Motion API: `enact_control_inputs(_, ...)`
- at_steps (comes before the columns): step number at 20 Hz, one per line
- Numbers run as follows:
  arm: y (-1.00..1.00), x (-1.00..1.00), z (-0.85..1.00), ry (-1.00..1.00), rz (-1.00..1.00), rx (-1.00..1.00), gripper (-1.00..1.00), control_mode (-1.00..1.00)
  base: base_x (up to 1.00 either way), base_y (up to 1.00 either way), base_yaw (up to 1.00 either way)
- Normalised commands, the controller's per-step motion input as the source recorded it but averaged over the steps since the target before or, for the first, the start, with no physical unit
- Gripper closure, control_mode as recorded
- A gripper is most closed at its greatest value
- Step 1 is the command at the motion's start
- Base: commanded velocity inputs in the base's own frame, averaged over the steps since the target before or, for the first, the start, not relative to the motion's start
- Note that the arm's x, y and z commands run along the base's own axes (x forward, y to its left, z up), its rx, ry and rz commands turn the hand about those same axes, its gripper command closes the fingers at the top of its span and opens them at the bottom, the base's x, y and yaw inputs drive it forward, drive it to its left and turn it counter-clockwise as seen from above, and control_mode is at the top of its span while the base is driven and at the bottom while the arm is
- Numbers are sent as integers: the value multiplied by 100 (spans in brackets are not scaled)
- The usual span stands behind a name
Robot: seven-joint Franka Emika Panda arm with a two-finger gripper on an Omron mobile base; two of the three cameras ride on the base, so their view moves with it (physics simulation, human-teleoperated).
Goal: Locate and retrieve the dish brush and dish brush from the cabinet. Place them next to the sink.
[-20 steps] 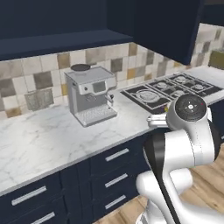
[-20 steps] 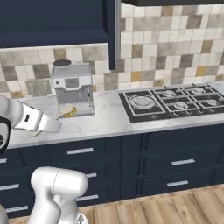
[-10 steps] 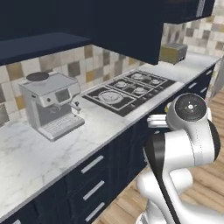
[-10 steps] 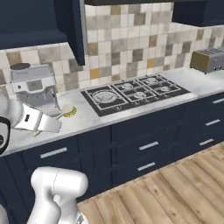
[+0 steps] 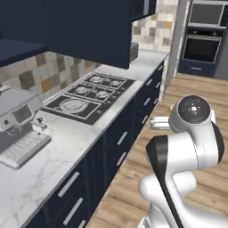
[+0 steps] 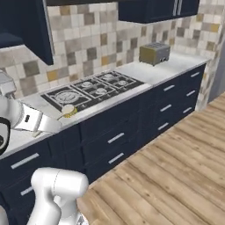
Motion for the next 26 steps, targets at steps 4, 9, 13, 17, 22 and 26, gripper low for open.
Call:
enact_control_inputs(4,0,0,0,0,0,0,100,100,0,0,-50)
enact_control_inputs(9,0,0,0,0,0,0,100,100,0,0,-49)
enact_control_inputs(13,0,0,0,0,0,0,100,100,0,0,-49)
enact_control_inputs(17,0,0,0,0,0,0,100,100,0,0,-50)
enact_control_inputs(22,0,0,0,0,0,0,100,100,0,0,-50)
enact_control_inputs(26,0,0,0,0,0,0,100,100,0,0,-50)
